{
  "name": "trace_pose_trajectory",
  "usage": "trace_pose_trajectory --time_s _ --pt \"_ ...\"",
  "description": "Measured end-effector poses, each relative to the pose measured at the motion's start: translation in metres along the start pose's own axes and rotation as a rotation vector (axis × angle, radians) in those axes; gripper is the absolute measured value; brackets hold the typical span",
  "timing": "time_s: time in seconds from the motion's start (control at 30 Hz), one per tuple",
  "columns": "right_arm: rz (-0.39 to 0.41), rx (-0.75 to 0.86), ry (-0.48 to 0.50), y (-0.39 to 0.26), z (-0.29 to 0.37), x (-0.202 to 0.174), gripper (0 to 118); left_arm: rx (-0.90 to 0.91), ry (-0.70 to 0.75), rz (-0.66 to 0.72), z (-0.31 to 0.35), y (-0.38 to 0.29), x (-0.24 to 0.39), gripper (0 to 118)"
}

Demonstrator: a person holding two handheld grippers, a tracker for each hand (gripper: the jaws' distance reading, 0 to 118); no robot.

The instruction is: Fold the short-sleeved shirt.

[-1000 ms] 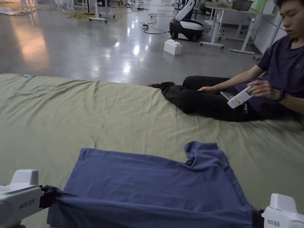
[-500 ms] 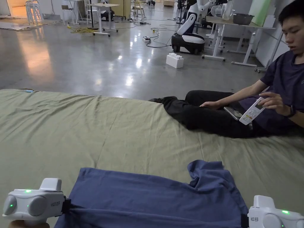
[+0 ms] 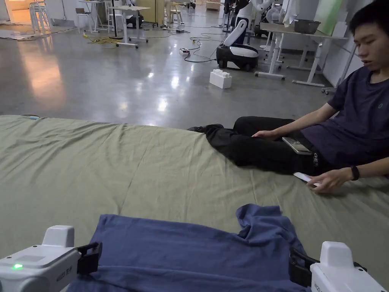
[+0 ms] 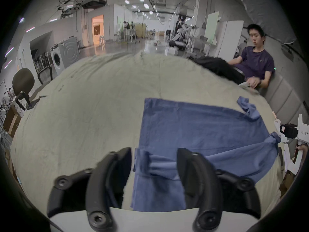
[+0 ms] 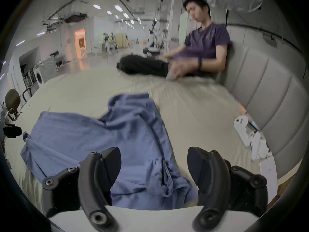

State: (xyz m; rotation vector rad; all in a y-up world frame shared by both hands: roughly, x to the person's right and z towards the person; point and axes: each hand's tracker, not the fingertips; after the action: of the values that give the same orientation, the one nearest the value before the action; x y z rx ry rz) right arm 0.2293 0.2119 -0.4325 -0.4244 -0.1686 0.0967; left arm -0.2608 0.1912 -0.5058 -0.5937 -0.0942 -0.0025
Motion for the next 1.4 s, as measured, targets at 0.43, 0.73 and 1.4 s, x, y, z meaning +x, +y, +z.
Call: trace_pose_trajectory --time_s 0.43,0.73,1.4 --pt "-0.009 0.364 -0.039 0.003 0.111 -0.050 21 0.396 0.069 0.002 0.119 -0.021 0.055 21" --pt "-0.025 0.365 -0.040 -0.001 0.127 -0.052 0 0.366 0.059 0.007 0.141 -0.035 0.043 0" --pt "0.027 0.191 -0.061 -0.031 0.101 -0.042 0 -0.409 0.049 0.117 -0.039 -0.043 -0.042 56"
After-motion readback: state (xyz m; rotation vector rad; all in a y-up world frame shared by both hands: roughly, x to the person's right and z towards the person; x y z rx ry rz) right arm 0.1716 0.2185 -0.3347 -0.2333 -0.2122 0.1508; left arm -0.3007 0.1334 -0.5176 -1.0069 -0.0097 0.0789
